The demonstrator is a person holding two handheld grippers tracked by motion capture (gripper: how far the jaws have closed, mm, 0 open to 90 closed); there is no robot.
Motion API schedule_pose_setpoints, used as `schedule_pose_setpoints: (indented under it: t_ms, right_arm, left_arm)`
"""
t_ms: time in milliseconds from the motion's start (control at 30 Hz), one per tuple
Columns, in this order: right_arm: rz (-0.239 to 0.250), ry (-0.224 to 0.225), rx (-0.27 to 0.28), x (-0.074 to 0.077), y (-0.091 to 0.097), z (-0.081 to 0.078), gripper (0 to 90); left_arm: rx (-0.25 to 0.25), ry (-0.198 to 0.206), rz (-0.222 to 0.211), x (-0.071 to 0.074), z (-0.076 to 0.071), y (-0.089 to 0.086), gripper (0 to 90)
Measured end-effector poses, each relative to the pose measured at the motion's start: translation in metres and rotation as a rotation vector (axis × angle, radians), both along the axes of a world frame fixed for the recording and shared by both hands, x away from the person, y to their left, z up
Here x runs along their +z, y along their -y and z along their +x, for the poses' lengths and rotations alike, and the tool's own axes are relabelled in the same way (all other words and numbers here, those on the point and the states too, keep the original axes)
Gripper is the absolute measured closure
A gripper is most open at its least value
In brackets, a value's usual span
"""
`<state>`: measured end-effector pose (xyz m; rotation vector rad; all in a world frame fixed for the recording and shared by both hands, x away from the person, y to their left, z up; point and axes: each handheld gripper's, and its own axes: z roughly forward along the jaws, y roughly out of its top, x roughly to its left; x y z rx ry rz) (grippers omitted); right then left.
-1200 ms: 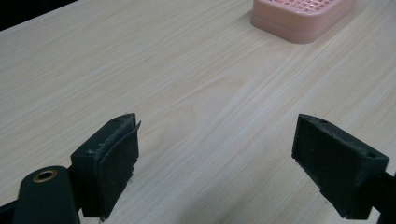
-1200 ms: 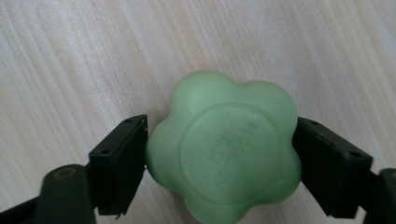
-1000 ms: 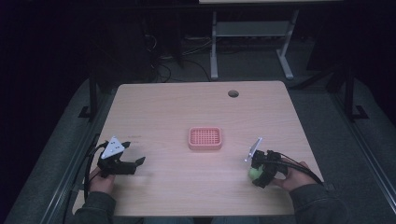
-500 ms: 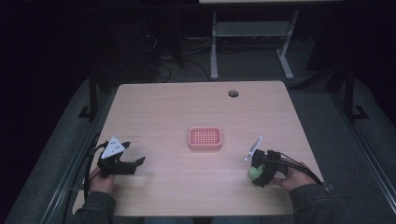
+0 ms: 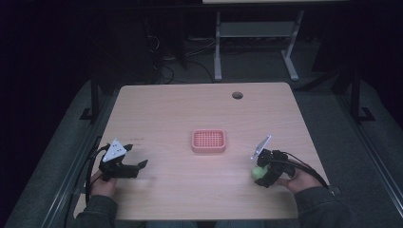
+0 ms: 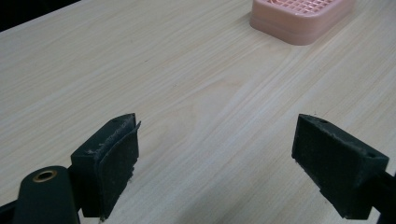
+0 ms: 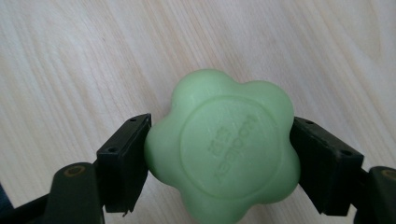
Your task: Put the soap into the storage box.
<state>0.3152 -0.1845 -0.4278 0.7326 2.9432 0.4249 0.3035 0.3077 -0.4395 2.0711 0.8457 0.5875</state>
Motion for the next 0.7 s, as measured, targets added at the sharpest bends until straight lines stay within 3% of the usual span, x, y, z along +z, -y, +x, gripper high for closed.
schedule_pose_setpoints:
  t_ms: [333, 700]
  right_arm:
    - [0.046, 0.019, -0.007, 0.011, -0.009, 0.012, 25.2]
    - [0.067, 0.038, 0.025, 0.025, -0.029, 0.026, 25.2]
  left_arm:
    - [0.002, -0.004, -0.001, 0.001, 0.0, -0.001, 14.4]
    - [0.007, -0.001, -0.01, 0.001, 0.0, -0.001, 14.4]
